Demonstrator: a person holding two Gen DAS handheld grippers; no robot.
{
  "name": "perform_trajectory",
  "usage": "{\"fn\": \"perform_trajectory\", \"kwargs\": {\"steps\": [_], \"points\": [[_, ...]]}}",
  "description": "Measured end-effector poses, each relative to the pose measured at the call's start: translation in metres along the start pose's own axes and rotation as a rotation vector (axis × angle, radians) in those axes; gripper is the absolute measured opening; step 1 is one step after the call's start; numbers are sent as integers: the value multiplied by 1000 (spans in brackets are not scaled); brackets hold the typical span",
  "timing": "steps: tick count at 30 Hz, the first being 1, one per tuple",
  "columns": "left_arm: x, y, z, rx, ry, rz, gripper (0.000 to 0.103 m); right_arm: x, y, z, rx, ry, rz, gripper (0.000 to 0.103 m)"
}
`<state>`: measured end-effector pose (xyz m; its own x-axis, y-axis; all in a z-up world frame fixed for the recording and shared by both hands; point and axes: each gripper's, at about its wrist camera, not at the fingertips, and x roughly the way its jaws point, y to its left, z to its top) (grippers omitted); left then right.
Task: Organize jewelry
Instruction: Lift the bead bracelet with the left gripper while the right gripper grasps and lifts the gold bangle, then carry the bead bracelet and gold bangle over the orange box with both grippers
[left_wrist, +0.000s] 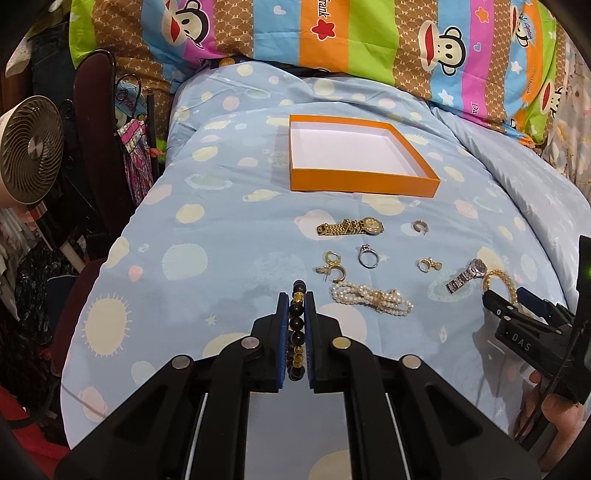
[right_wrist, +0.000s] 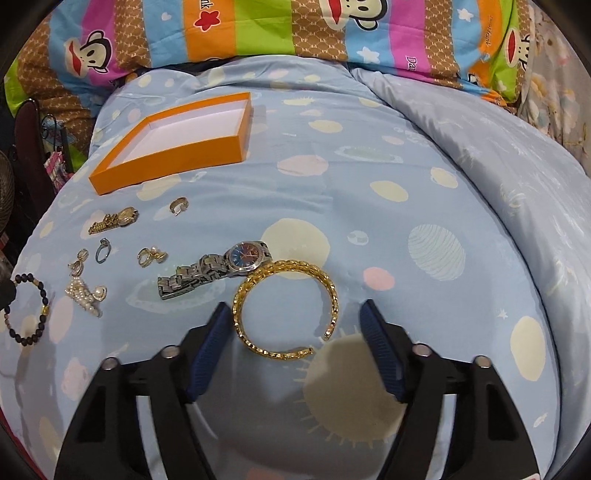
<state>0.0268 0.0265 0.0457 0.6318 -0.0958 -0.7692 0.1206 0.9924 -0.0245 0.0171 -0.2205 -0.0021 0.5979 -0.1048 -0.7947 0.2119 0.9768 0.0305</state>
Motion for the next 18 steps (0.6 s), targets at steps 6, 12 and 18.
{"fn": "perform_trajectory", "kwargs": {"steps": [6, 12, 18], "points": [[0, -2, 4, 4, -3, -8, 7, -9, -3, 0, 17, -23, 16, 55], [-2, -7, 13, 18, -24, -9, 7, -36, 4, 13, 11, -101, 56, 55], [-7, -18, 40, 45, -81, -5, 7, -58, 20, 51, -17, -182, 113, 55]]}}
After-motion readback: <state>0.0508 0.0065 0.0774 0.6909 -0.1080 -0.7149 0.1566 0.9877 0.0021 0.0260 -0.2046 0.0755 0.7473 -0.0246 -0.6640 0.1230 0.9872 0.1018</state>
